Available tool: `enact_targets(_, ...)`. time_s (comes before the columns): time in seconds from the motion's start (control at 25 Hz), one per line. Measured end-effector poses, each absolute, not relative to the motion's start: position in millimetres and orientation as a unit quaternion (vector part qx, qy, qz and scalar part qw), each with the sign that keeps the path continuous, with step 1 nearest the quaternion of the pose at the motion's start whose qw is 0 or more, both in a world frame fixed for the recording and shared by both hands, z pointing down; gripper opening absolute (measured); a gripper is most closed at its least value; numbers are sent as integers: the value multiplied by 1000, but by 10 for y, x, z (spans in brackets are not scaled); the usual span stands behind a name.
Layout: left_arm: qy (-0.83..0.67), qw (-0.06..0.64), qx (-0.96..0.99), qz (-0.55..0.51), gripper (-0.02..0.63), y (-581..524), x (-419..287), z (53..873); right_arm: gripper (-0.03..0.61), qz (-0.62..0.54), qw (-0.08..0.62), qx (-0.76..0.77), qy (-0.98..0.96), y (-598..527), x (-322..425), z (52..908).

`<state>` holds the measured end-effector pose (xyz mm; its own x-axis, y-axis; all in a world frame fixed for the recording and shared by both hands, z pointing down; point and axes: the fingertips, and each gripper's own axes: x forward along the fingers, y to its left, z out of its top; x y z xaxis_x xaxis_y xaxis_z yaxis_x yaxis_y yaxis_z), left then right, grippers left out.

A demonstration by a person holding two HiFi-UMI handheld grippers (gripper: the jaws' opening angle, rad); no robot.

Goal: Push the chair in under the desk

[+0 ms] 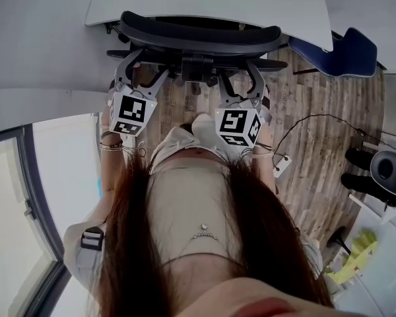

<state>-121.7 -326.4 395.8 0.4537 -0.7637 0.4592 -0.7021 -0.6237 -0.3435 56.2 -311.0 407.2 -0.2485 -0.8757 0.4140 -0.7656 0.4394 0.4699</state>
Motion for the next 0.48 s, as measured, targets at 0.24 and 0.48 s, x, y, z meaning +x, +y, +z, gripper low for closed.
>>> enact_targets(0.24, 433, 55, -850, -295, 288, -3350, -1216, 3937, 275, -91, 317, 521, -787, -3202, 567, 4052)
enact_targets(0.48, 433, 52, -852, -291, 288, -3450, -1205, 3951, 275, -91, 317, 518, -789, -3309, 573, 4058)
